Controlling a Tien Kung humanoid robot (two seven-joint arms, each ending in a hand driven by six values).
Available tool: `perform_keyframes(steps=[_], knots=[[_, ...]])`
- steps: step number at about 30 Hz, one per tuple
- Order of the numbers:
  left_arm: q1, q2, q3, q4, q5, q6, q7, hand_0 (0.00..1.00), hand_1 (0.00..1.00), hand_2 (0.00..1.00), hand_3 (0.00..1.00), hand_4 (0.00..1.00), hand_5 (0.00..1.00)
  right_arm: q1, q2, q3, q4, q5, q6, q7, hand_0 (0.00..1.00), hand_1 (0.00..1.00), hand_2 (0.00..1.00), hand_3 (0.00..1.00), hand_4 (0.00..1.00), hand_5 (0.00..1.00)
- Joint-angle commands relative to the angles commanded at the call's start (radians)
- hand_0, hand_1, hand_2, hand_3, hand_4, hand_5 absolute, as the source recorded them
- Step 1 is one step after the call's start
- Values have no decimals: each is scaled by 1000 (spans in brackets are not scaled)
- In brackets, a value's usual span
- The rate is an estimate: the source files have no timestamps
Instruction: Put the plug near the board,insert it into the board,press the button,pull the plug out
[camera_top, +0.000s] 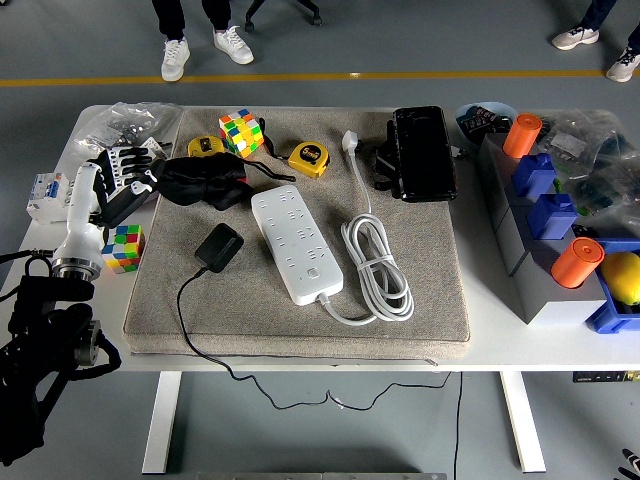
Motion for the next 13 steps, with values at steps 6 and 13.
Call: perform_keyframes(steps=[6,13], knots=[[-8,1,9,-4,-3,0,-2,537,624,618,595,864,443,-10,0,8,-2,-2,1,-2,618,667,661,530,846,533],[-8,5,17,-3,-4,0,-2,538,624,618,595,864,443,-8,-2,10,1,-7,-2,2,619,667,661,530,845,532]])
